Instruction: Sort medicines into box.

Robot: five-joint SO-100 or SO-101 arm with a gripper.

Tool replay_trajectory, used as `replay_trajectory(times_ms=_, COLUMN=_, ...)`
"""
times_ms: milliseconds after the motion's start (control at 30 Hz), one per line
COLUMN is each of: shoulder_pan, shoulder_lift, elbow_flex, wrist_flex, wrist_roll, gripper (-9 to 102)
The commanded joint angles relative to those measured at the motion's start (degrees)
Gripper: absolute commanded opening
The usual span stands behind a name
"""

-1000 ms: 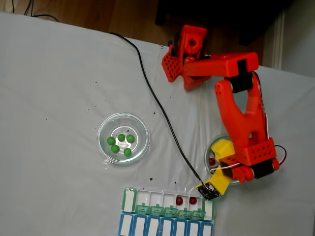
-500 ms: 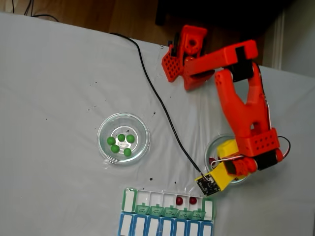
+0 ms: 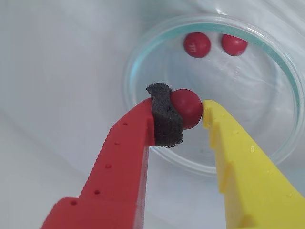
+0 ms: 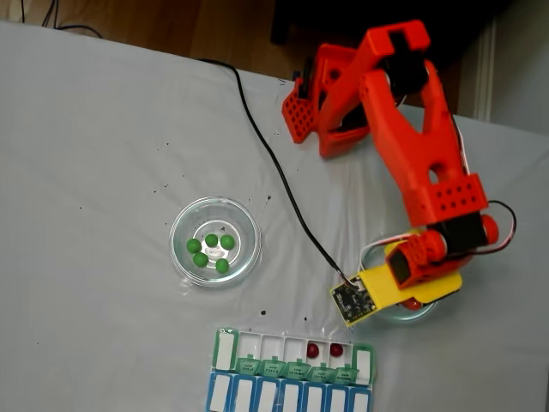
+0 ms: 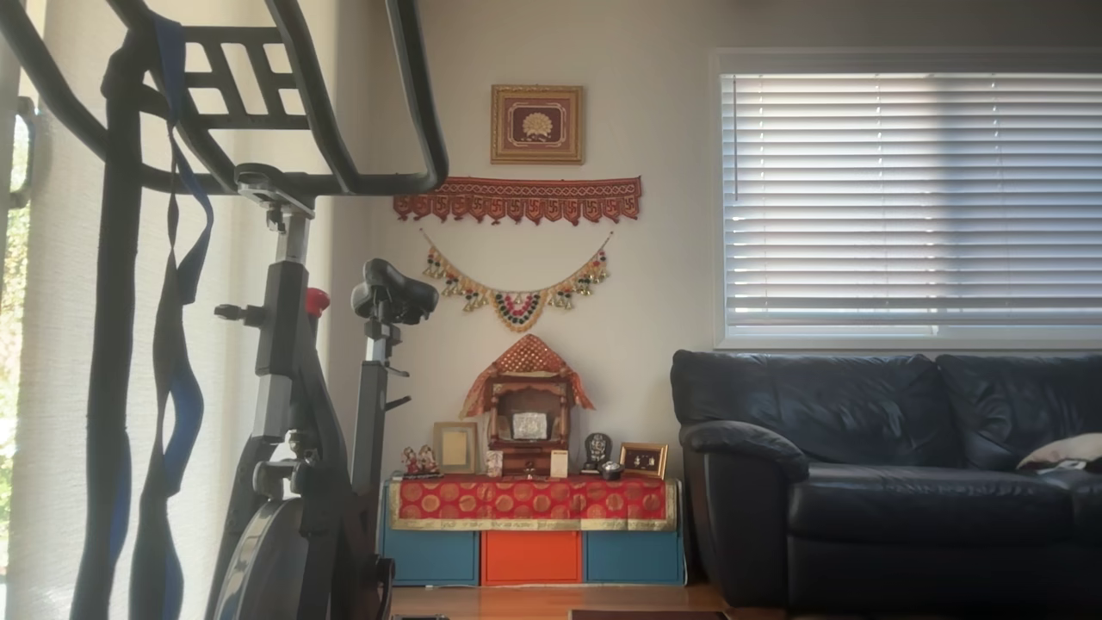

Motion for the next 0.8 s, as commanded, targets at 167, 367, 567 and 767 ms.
replay_trajectory(times_ms=167, shoulder_pan=7.7, shoulder_lift=-1.3, elbow_flex=-7.8, wrist_flex=-2.1, wrist_roll=-0.8, gripper=1)
replay_trajectory(times_ms=367, shoulder_pan=14.9, shoulder_lift=-8.9, elbow_flex=-14.9, wrist_flex=-2.5, wrist_roll=-1.6, gripper=1)
replay_trajectory(times_ms=567, shoulder_pan=19.8, shoulder_lift=-14.4, elbow_flex=-20.5, wrist_flex=-2.7, wrist_roll=-1.8, gripper=1)
replay_trajectory(times_ms=767, shoulder_pan=22.6, shoulder_lift=-21.7, elbow_flex=-27.5, wrist_flex=-2.4, wrist_roll=-2.2, gripper=1)
